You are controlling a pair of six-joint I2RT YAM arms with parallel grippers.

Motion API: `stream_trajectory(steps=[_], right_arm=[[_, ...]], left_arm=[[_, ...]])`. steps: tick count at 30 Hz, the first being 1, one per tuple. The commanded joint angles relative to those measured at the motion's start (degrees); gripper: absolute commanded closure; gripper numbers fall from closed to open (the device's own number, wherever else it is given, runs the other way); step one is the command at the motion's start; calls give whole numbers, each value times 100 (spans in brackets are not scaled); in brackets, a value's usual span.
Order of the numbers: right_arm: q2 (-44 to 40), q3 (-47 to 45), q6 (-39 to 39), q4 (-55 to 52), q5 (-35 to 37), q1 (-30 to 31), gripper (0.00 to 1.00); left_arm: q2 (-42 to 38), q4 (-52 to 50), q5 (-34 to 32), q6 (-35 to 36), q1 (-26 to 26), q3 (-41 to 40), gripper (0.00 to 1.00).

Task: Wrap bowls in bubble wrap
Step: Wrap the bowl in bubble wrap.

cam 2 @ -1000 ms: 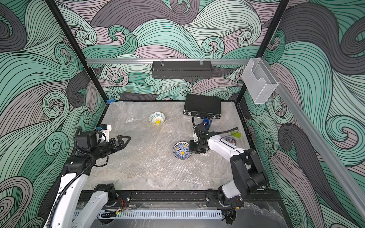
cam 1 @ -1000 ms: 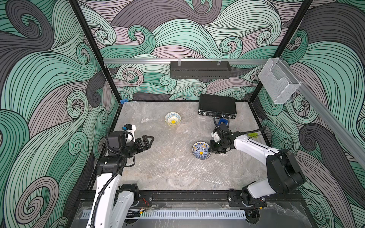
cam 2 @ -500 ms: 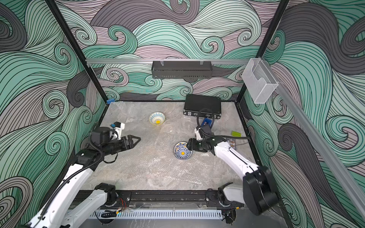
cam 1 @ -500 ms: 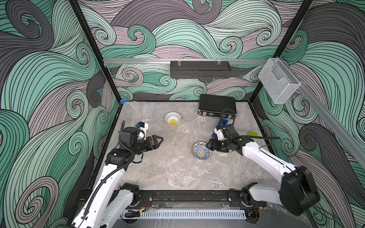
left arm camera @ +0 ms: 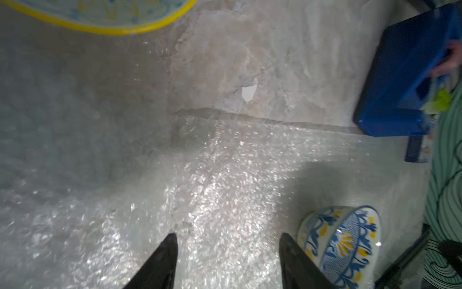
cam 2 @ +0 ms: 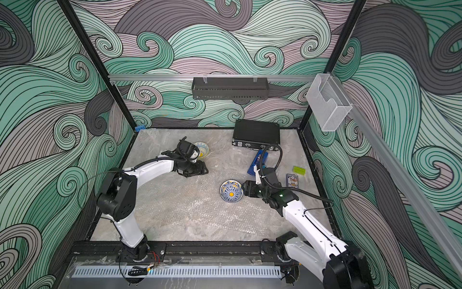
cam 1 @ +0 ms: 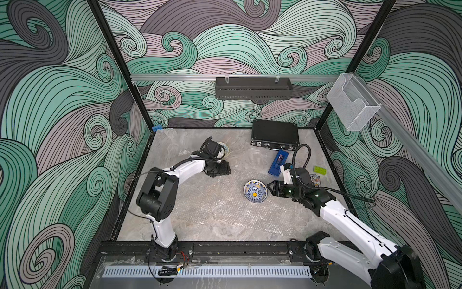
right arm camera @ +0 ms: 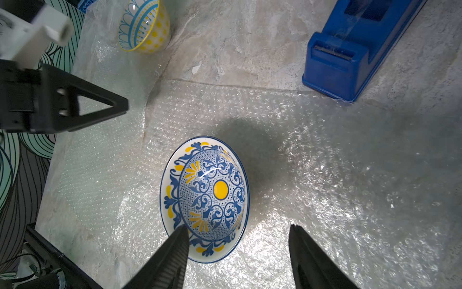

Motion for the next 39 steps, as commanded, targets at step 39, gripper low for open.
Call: stream_trajectory(steps=[39], right_arm=[[275,-290,118,492,85,16,33]], left_arm=[[411,587,69,-135,-354,375,56]])
